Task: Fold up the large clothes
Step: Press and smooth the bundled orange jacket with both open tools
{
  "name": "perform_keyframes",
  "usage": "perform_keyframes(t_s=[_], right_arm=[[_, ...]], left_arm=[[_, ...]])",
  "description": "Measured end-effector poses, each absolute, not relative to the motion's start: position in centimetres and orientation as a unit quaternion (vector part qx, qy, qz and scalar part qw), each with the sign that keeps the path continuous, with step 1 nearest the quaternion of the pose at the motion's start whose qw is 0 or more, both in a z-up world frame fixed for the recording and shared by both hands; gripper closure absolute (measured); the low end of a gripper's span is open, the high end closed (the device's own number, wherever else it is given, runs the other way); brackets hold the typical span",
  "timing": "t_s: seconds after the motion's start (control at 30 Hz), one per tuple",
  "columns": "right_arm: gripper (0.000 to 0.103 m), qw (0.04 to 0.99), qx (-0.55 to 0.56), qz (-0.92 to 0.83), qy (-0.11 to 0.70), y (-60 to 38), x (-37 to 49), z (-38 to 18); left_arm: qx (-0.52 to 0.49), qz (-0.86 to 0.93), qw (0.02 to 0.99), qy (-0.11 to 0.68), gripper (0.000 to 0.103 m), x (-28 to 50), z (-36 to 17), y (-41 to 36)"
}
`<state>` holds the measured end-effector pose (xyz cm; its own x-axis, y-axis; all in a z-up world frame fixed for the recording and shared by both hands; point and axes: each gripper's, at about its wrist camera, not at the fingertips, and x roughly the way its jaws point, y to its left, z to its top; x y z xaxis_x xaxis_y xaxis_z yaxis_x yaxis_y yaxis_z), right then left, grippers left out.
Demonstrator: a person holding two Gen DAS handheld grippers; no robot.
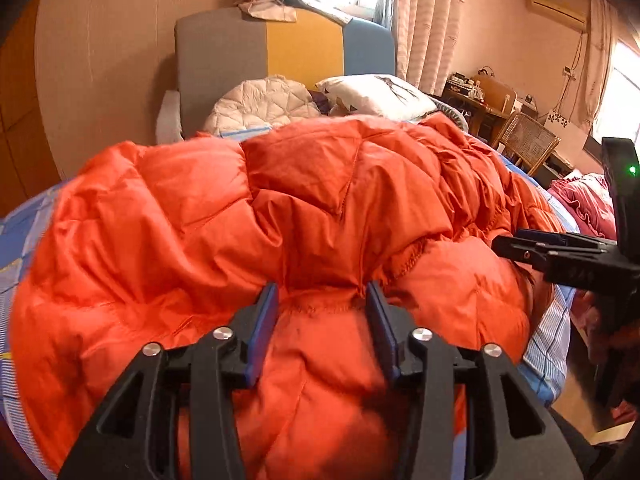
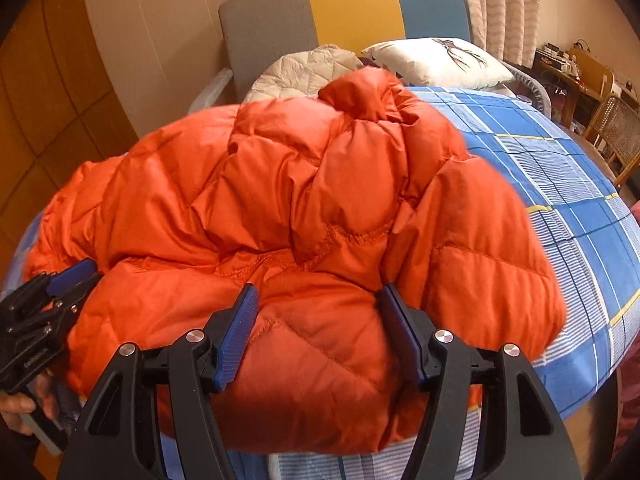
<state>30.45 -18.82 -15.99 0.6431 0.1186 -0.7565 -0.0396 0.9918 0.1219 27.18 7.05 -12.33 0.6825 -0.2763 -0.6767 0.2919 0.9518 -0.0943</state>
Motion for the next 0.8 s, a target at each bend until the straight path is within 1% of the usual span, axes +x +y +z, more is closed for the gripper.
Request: perform_keyframes(t_s=[0.03, 0.1, 0.23, 0.33, 0.37, 0.47, 0.57, 0.8], right_arm=[[0.040, 0.905, 0.050, 0.046, 0.420, -18.9, 30.3, -15.9], [0.037, 0.905, 0.050, 0.049, 0.420, -18.9, 29.9, -15.8], [0.036, 0.904, 0.045, 0.064, 0.420, -19.2, 29.5, -15.9], [0.036, 0.903, 0.057, 0.066, 0.421, -19.5, 29.3, -16.0], [0.036, 0.902, 0.061, 0.066, 0.421, -19.6, 29.4, -16.2], [0.036, 0.902, 0.067, 0.063, 0.421, -19.6, 29.4, -16.5], [0.036, 0.902, 0.068, 0.061, 0.422, -19.6, 29.3, -16.3], [0.036, 0.897, 0.083, 0.075, 0.427, -20.8, 29.2, -16.3]], left_arm=[[0.010, -0.156, 0.918, 0.363, 0.052, 26.8, -12.1, 7.3], [0.015, -0.166, 0.921, 0.353, 0.050, 25.7, -11.5, 7.9], [0.065, -0.178, 0.922, 0.338, 0.049, 23.4, -10.3, 9.7], [0.094, -0.163, 0.921, 0.340, 0.049, 22.6, -10.1, 11.8], [0.100, -0.159, 0.920, 0.343, 0.047, 22.6, -10.1, 12.3], [0.081, -0.145, 0.917, 0.362, 0.048, 23.1, -11.2, 14.8], [0.070, -0.145, 0.918, 0.362, 0.048, 23.0, -11.9, 15.3], [0.089, -0.179, 0.911, 0.361, 0.050, 22.4, -11.9, 16.5]])
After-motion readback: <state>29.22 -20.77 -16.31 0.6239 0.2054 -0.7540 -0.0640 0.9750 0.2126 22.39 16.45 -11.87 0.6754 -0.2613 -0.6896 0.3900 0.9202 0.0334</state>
